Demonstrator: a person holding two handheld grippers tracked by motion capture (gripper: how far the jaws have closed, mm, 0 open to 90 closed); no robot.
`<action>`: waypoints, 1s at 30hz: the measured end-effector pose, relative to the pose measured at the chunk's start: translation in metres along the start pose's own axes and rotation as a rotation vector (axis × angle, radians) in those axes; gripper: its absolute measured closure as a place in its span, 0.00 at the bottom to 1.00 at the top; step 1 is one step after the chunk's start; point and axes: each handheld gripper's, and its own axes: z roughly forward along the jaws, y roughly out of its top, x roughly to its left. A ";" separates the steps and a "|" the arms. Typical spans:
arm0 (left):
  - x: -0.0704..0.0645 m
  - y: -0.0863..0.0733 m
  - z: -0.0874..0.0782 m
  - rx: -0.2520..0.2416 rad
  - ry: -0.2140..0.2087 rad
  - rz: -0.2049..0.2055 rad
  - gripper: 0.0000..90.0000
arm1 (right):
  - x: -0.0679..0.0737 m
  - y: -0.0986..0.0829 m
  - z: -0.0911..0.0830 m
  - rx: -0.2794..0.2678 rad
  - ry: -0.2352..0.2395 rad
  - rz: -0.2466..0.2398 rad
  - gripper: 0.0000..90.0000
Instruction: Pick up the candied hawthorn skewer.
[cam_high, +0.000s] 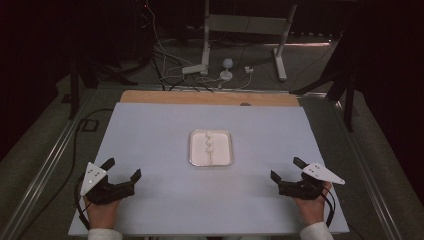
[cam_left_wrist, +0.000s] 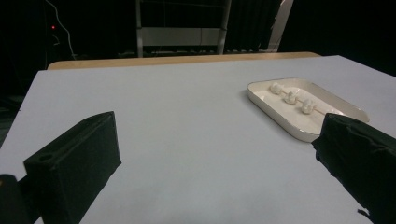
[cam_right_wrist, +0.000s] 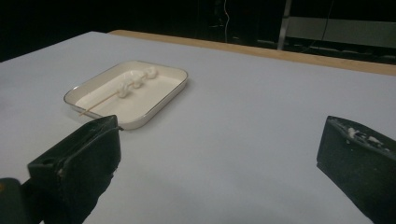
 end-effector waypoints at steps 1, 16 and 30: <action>0.000 0.000 -0.001 -0.003 0.001 0.000 0.00 | 0.001 -0.001 0.000 -0.002 0.004 0.003 0.00; -0.011 0.022 -0.003 0.021 0.006 0.003 0.00 | 0.008 0.000 0.003 -0.002 0.002 -0.014 0.00; -0.038 0.053 0.036 0.084 -0.053 0.028 0.00 | 0.010 0.001 0.003 -0.008 -0.001 -0.019 0.00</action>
